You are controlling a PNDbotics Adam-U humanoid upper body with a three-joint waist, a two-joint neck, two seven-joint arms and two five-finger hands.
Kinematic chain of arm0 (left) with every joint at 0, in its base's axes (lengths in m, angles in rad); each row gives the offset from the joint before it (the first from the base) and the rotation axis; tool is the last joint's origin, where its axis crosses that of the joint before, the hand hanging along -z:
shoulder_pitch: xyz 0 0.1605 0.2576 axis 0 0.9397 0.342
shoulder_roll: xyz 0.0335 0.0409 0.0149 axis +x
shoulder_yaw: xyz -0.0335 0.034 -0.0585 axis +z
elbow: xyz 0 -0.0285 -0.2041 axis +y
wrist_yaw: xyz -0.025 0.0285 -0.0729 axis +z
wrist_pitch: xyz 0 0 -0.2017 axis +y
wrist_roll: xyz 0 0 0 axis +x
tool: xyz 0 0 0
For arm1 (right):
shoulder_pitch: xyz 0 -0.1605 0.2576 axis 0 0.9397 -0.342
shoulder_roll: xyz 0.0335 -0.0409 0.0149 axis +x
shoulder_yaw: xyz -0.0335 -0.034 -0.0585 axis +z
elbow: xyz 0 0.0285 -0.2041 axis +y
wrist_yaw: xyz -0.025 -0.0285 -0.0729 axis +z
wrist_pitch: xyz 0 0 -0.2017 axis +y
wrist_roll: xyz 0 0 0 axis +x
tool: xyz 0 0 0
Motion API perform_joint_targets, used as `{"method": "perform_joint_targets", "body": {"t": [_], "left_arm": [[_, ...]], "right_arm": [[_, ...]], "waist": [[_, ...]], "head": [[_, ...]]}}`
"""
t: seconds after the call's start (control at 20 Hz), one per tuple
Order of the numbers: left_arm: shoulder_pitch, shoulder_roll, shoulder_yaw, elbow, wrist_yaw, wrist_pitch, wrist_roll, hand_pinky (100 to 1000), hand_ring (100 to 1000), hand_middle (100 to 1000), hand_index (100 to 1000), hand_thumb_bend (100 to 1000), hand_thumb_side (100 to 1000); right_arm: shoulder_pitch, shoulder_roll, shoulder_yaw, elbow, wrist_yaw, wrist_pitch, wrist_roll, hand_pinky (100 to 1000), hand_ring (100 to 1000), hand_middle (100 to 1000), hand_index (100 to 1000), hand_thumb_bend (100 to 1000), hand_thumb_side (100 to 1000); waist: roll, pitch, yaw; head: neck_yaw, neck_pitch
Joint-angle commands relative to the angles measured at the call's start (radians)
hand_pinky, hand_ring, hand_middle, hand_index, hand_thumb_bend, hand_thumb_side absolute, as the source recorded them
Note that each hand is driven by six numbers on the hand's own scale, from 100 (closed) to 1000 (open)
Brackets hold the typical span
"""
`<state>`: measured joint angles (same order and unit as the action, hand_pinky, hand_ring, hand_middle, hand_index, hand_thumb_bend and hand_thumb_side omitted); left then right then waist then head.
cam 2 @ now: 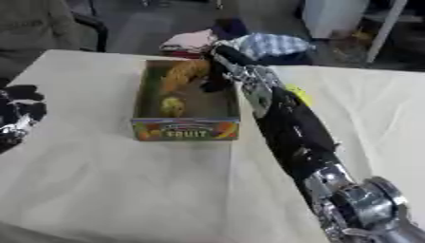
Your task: Pick up objects on the table and place them in the box.
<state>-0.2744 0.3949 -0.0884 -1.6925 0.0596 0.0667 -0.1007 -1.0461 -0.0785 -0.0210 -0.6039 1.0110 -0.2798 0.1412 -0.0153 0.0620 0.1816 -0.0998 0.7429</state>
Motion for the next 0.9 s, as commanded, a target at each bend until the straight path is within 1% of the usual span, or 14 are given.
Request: {"method": "perform_joint_targets", "body": {"t": [0.05,0.15,0.2,0.25,0.3,0.35,0.4,0.45,0.5,0.6,0.65,0.7,0.8,0.9], "left_arm": [[-0.018,0.006,0.002,-0.026,0.004,-0.001,-0.007,762,645,691,814,365,380],[-0.015,0.004,0.003,-0.027,0.004,0.000,-0.008,763,646,691,814,365,381],[-0.014,0.004,0.002,-0.026,0.004,0.001,-0.009,765,646,691,814,365,384],[-0.013,0.003,0.002,-0.026,0.004,0.001,-0.010,765,646,691,814,365,384],[-0.013,0.002,0.002,-0.026,0.003,0.001,-0.010,766,646,692,814,364,384],[-0.012,0.002,0.002,-0.026,0.003,0.001,-0.011,766,647,692,814,364,385],[-0.011,0.002,0.002,-0.026,0.003,0.001,-0.012,766,647,692,815,365,386],[-0.011,0.002,0.002,-0.025,0.002,0.001,-0.013,766,647,692,815,364,386],[-0.010,0.003,0.002,-0.025,0.002,0.002,-0.014,767,647,692,815,364,387],[-0.008,0.004,0.003,-0.024,0.001,0.001,-0.015,768,648,693,816,364,389],[-0.007,0.005,0.004,-0.024,0.001,0.002,-0.016,768,648,693,816,364,388],[-0.007,0.006,0.004,-0.024,0.001,0.002,-0.016,768,648,693,817,363,390],[-0.006,0.006,0.004,-0.024,0.001,0.001,-0.018,770,650,695,818,359,392],[-0.005,0.008,0.004,-0.023,0.000,0.001,-0.021,772,651,697,819,352,395]], "right_arm": [[-0.013,0.004,-0.019,0.012,0.055,0.024,-0.033,658,622,379,522,178,528],[-0.005,0.009,-0.020,0.027,0.088,0.033,-0.047,664,631,393,538,194,546],[-0.002,0.011,-0.020,0.033,0.104,0.036,-0.052,669,640,416,568,204,558],[0.001,0.013,-0.020,0.038,0.119,0.036,-0.056,670,642,420,573,205,560],[0.003,0.014,-0.020,0.043,0.134,0.036,-0.058,682,662,466,644,214,584],[0.005,0.014,-0.020,0.048,0.147,0.034,-0.057,689,673,487,677,214,603],[0.006,0.013,-0.021,0.053,0.157,0.032,-0.052,708,704,546,751,222,646],[0.005,0.011,-0.021,0.059,0.164,0.030,-0.042,715,718,577,781,229,667],[0.004,0.008,-0.021,0.061,0.170,0.027,-0.029,735,751,668,850,259,707],[0.000,0.000,-0.021,0.059,0.174,0.017,-0.001,767,799,776,913,301,765],[-0.004,-0.004,-0.021,0.055,0.174,0.011,0.015,774,808,794,922,321,768],[-0.007,-0.009,-0.021,0.049,0.173,0.005,0.029,787,827,829,939,359,777],[-0.014,-0.018,-0.020,0.035,0.173,-0.007,0.057,803,851,864,954,405,774],[-0.021,-0.028,-0.018,0.017,0.175,-0.021,0.086,820,871,889,965,430,766]], "waist": [[0.009,-0.009,0.003],[0.010,-0.008,0.002],[0.010,-0.008,0.001],[0.010,-0.007,-0.001],[0.010,-0.007,-0.003],[0.010,-0.006,-0.005],[0.010,-0.006,-0.007],[0.010,-0.006,-0.008],[0.010,-0.006,-0.010],[0.009,-0.006,-0.014],[0.009,-0.006,-0.016],[0.008,-0.006,-0.018],[0.007,-0.005,-0.021],[0.005,-0.005,-0.023]], "head": [[-0.007,-0.012],[-0.007,-0.011],[-0.007,-0.011],[-0.007,-0.011],[-0.007,-0.011],[-0.006,-0.011],[-0.006,-0.011],[-0.005,-0.011],[-0.005,-0.011],[-0.004,-0.013],[-0.003,-0.012],[-0.002,-0.013],[-0.001,-0.014],[0.000,-0.015]]}}
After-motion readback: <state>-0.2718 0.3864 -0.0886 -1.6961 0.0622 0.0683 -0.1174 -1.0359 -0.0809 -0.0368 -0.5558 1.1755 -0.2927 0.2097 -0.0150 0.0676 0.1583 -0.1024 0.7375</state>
